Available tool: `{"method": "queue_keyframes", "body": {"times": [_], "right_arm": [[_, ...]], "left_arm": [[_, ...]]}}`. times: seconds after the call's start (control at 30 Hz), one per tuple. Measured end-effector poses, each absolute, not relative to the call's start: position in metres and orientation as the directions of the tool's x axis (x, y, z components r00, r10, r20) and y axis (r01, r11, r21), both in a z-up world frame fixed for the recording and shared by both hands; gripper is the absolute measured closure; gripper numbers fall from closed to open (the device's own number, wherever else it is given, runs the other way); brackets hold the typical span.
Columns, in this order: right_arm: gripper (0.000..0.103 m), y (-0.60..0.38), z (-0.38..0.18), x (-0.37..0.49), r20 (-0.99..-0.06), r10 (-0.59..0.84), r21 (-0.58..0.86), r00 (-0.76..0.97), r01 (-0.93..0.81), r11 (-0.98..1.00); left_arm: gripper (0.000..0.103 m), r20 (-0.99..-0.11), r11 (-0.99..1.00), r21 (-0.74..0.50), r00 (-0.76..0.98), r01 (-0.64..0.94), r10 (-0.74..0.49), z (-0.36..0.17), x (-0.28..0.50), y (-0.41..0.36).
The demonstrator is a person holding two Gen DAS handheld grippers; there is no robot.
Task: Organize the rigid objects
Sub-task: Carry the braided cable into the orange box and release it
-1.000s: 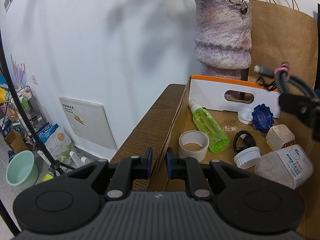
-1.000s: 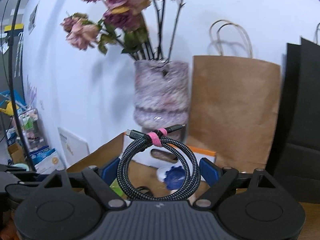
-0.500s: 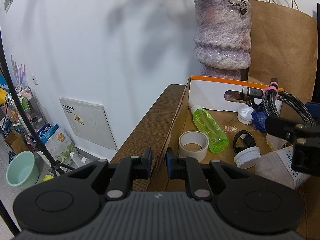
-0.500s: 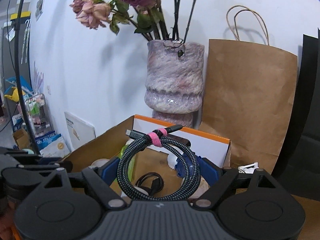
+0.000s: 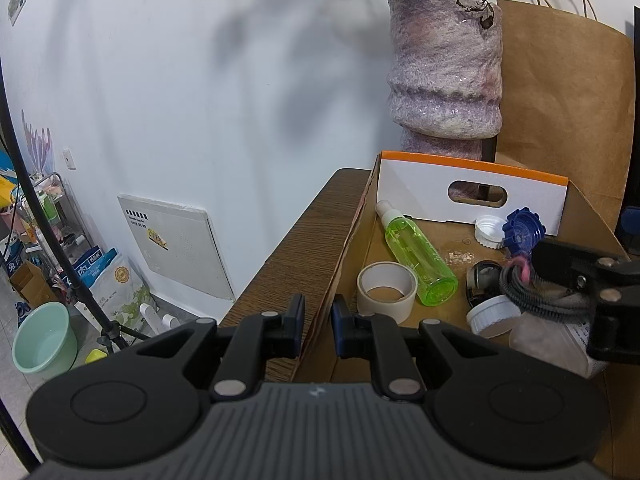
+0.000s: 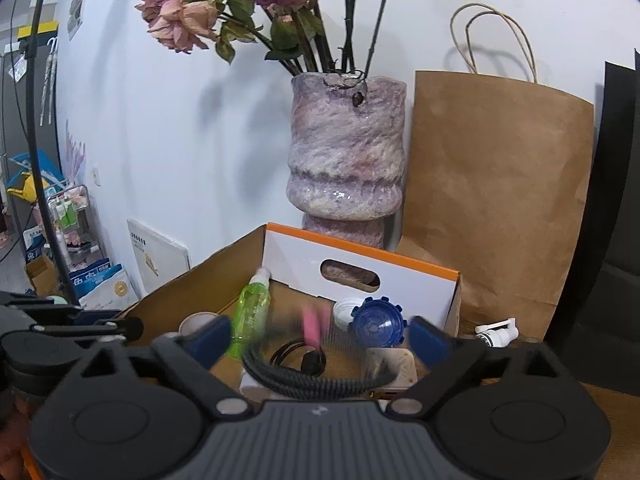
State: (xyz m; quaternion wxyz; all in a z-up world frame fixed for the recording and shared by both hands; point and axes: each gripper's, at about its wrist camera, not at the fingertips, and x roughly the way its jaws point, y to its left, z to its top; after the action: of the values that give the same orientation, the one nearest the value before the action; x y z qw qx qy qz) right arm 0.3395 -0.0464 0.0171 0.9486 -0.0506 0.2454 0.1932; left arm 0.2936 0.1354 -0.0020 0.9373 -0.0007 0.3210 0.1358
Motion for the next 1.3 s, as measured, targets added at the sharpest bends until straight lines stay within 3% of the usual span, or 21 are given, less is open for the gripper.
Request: {"method": "queue_keyframes", "body": {"times": [0.53,0.83,1.3], "right_arm": [[0.000,-0.046,0.016,0.338,-0.487,0.334,-0.017,0.807,-0.390,0.921],[0.000,-0.080,0.032,0.336,-0.406,0.328,0.042,0.853,-0.342,0.939],[0.000,-0.170,0.021,0.343,-0.412,0.146,0.034,0.899,-0.145,0.989]], "left_arm": [[0.088,-0.602,0.963,0.086,0.757,-0.256,0.255,-0.002,0.294,0.136],[0.088,-0.603,0.963,0.085,0.756,-0.256,0.254,-0.002,0.294,0.135],[0.088,-0.603,0.963,0.084,0.756,-0.256,0.254,-0.002,0.294,0.135]]}}
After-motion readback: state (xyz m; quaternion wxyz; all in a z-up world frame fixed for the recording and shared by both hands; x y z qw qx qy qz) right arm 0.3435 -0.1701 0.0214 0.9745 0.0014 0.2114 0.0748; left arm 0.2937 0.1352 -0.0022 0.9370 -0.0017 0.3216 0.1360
